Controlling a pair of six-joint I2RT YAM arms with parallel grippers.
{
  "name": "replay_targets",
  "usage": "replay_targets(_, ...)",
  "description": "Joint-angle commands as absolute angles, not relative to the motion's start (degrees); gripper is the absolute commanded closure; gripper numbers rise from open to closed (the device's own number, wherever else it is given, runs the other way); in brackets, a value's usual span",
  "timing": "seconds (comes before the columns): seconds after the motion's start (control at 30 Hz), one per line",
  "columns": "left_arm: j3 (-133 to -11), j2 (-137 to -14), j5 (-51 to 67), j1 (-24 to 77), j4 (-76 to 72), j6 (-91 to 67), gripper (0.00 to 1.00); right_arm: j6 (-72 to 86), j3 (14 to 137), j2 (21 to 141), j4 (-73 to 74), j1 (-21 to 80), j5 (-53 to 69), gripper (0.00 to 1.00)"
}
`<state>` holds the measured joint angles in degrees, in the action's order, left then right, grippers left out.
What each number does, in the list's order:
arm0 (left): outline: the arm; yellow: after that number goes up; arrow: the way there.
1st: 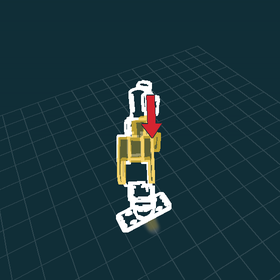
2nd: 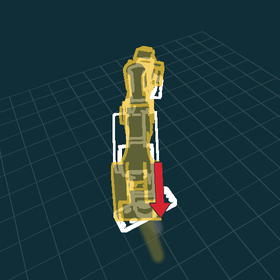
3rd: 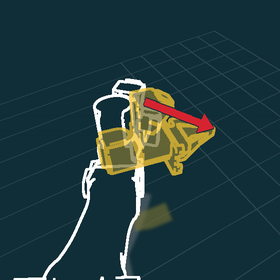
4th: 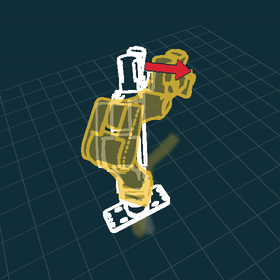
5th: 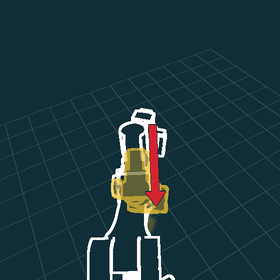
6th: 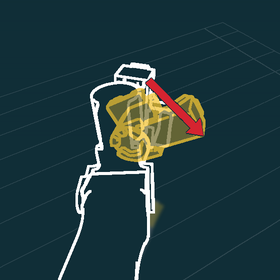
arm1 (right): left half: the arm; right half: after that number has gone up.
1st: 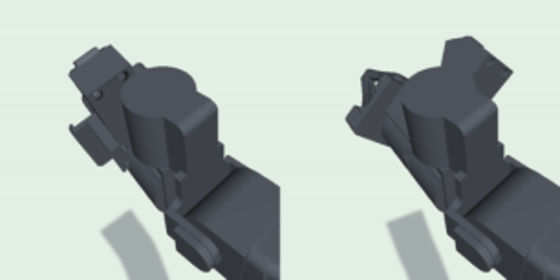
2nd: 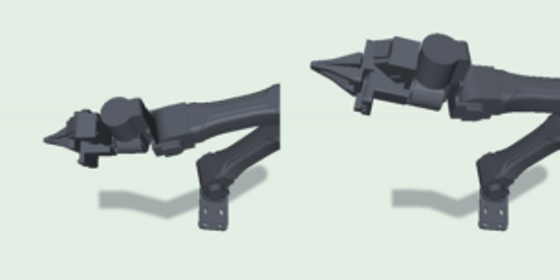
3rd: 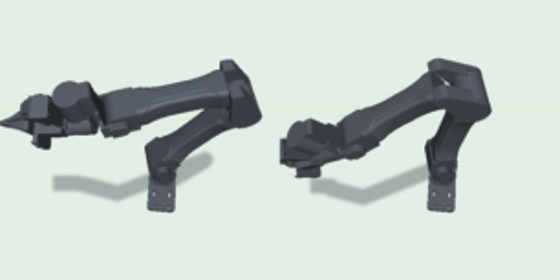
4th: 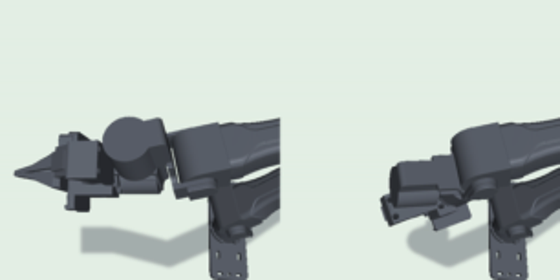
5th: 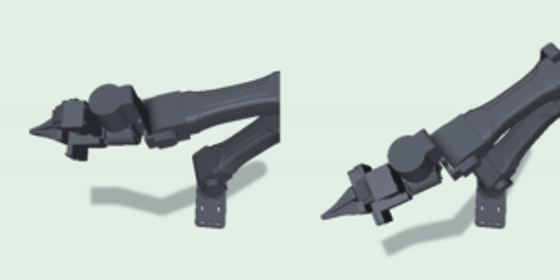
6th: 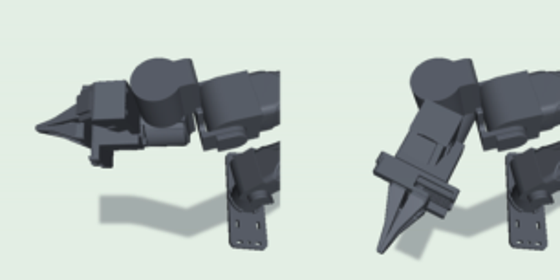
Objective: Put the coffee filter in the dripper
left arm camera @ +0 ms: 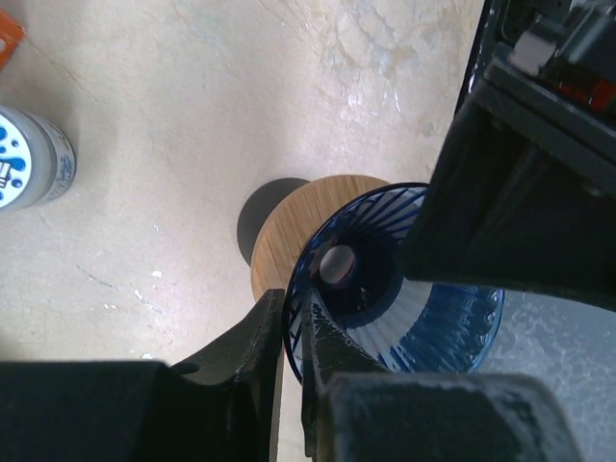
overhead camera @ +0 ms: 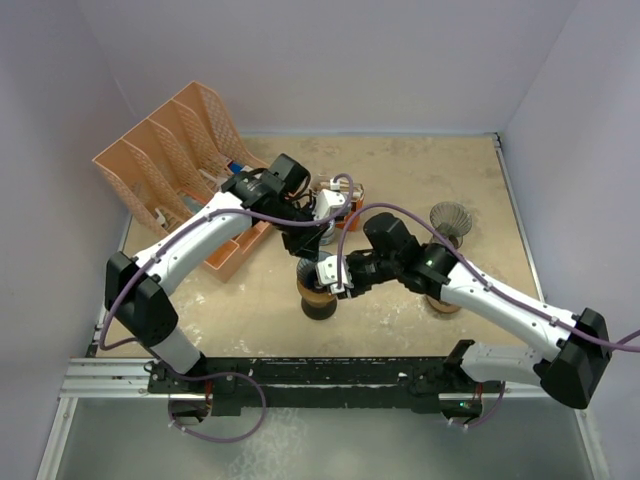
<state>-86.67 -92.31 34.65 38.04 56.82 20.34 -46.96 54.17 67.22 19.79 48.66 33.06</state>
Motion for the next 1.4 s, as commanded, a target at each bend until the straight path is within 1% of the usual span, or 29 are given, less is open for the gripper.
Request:
replay_targets(0.0,-91.2,-94.0,34.3,39.0,65.0,22.5,0.87,-47.4,58.5,67.7,23.0,47.4,27.8,0.58)
replay_targets(0.13,-95.2,-95.0,34.1,39.0,64.4,21.6,0.79,-47.6,60.1,67.7,23.6,47.4,29.0,0.53)
replay_targets(0.33,-101.3,-96.2,34.3,38.9,64.2,20.8,0.64,-46.9,61.8,65.6,23.3,47.3,34.3,0.40)
replay_targets(0.43,-103.8,-96.1,34.1,38.7,64.4,20.4,0.60,-45.5,62.9,63.9,22.8,47.3,34.7,0.34)
replay_targets(0.5,-104.6,-95.4,33.9,38.3,64.2,20.6,0.57,-45.2,63.6,62.8,23.0,46.9,34.4,0.32)
replay_targets(0.63,-105.0,-93.2,33.1,36.5,62.1,19.2,0.53,-43.9,63.0,60.7,21.4,43.8,34.8,0.31)
replay_targets(0.77,-103.7,-90.3,32.8,32.7,58.3,16.2,0.51,-42.4,63.1,59.0,20.8,38.6,37.3,0.31)
replay_targets(0.87,-101.9,-87.2,33.0,29.2,54.3,13.1,0.49,-40.3,62.9,57.4,19.6,34.6,36.8,0.30)
replay_targets(1.0,-97.9,-82.1,29.6,26.7,48.7,10.1,0.47,-36.0,61.7,56.3,17.3,29.8,31.4,0.30)
replay_targets(1.1,-93.9,-79.0,27.5,25.5,44.8,8.1,0.42,-33.3,61.3,57.2,16.8,26.6,26.9,0.30)
replay_targets(1.23,-89.8,-76.5,25.5,24.1,41.3,6.0,0.36,-29.5,62.3,60.4,15.3,24.0,22.7,0.30)
replay_targets(1.37,-86.9,-74.6,23.8,23.5,39.4,5.0,0.32,-26.4,63.5,65.9,12.1,23.1,19.7,0.32)
